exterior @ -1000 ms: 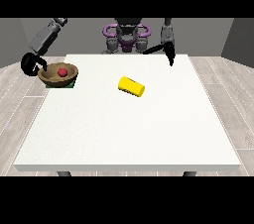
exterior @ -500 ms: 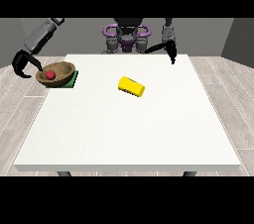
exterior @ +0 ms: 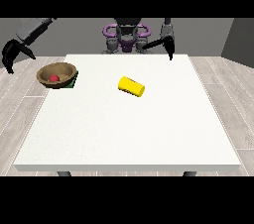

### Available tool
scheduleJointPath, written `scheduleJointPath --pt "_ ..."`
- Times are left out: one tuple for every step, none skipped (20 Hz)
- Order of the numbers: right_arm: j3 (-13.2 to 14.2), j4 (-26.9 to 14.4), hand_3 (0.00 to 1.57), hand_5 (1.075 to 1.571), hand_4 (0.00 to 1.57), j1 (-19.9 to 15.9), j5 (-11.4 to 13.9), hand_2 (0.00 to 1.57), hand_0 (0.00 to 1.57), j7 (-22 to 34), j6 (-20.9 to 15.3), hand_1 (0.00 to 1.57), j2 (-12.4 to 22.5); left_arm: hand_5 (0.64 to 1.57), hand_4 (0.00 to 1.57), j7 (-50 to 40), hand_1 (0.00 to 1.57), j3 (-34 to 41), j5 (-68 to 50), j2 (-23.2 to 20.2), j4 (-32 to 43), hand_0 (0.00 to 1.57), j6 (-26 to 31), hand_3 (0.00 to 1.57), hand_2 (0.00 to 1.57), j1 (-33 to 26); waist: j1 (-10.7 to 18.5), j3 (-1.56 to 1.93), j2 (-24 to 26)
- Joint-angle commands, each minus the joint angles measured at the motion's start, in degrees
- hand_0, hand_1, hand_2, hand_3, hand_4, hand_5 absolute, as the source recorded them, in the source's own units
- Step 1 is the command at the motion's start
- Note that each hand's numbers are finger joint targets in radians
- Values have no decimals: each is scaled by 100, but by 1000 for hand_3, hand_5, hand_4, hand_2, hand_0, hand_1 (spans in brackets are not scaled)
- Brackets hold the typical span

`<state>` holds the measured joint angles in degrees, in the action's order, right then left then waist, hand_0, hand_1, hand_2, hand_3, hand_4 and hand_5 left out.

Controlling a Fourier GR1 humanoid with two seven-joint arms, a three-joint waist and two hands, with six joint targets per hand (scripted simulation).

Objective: Pick the cup and pour the ball into the bowl, then pick the bowl and place it on the pad

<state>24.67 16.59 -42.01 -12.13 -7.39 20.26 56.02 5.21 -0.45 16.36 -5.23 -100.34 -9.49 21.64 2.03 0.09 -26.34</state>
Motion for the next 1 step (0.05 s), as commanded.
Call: scheduleJointPath --pt "95 140 288 1503 0 -336 -190 189 0 545 658 0 462 1569 0 224 0 -130 147 220 446 0 -182 0 0 -162 -111 -13 390"
